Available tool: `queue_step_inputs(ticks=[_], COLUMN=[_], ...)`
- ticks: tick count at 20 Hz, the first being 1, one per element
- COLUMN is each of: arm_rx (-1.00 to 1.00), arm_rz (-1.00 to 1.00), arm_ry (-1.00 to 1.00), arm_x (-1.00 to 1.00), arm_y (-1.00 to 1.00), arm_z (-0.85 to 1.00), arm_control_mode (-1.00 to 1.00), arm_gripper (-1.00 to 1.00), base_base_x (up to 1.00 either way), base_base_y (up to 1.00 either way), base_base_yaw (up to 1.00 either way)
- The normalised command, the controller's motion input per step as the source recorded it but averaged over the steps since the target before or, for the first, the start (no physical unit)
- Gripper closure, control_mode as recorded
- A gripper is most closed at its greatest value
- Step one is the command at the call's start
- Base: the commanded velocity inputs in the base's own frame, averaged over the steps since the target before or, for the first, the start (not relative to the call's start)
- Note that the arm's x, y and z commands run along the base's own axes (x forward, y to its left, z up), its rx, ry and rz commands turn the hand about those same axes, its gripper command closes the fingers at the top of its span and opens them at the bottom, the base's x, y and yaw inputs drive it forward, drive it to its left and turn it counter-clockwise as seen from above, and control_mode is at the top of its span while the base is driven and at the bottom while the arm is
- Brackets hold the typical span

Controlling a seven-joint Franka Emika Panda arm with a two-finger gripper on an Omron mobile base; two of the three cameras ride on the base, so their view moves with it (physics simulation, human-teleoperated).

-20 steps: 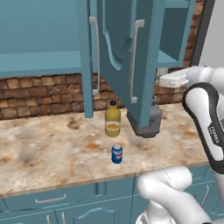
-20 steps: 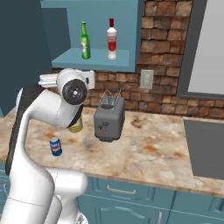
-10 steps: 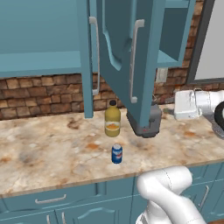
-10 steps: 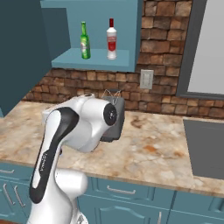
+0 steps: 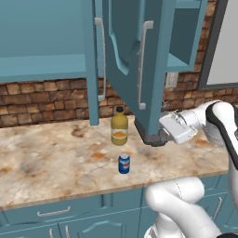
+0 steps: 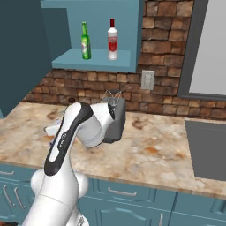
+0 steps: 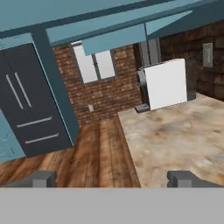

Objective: Sort all alcoholic drinks to one cabinet, and non-alcoholic drinks to the other.

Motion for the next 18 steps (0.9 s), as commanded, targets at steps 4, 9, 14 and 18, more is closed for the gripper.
queue_step_inputs(ticks=[4, 9, 14, 18], arm_rx=[-0.04, -0.06, -0.07, -0.06], arm_rz=[0.33, 0.14, 0.0, 0.0], arm_ry=[0.05, 0.0, -0.02, -0.04], arm_x=[0.03, 0.17, 0.13, 0.0], arm_y=[0.08, 0.0, 0.1, 0.12], arm_z=[-0.69, -0.42, -0.38, -0.35], arm_control_mode=[-1.0, -1.0, -1.0, -1.0], arm_gripper=[-1.0, -1.0, -1.0, -1.0], base_base_x=[0.0, 0.0, 0.0, 0.0], base_base_y=[0.0, 0.0, 0.0, 0.0], base_base_yaw=[0.0, 0.0, 0.0, 0.0])
